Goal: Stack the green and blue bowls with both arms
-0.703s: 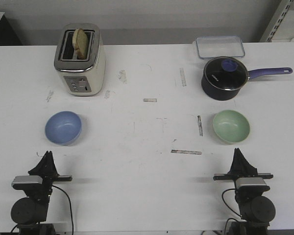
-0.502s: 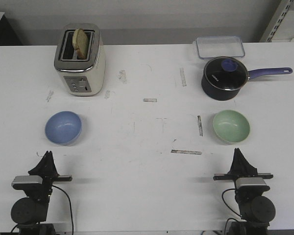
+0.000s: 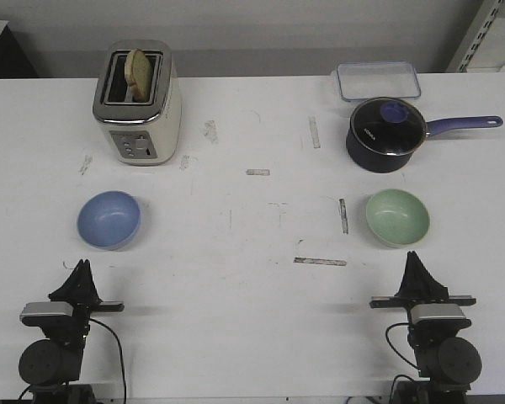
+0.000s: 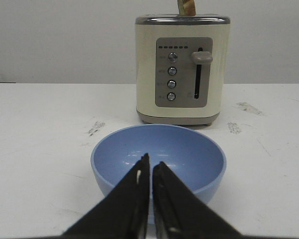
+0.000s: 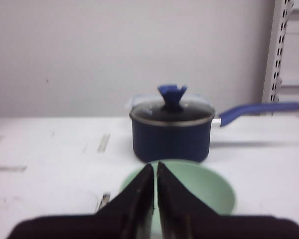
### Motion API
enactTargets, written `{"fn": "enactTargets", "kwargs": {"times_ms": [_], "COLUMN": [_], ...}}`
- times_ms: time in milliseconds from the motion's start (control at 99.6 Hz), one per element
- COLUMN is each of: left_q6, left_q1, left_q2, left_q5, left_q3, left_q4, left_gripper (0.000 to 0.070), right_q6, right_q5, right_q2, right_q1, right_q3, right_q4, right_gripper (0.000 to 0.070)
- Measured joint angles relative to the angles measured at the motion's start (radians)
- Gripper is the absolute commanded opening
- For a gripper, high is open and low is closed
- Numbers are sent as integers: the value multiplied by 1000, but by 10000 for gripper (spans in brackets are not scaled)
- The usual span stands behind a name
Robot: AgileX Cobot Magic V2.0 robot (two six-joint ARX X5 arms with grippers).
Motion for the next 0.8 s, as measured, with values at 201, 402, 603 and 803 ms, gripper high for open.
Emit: {"fn": "enactTargets", "kwargs": {"times_ms": [201,402,603,803], "left_q6": [0,0,0,0], "left_q1": [0,0,0,0], "left_q2": [0,0,0,0], "left_q5": [0,0,0,0], "left_q3": [0,0,0,0], "left_q4": [0,0,0,0], "left_gripper": [1,1,1,1], "right_q6": [0,1,4,9], "right_q5": [-2,-50,-97,-100], "right_q2": [161,372,595,750], "right_q1": [0,0,0,0], "right_q3": [125,308,474,586], "right_q4": [-36,-109,-216,-296], "right_gripper": [3,3,3,3]}}
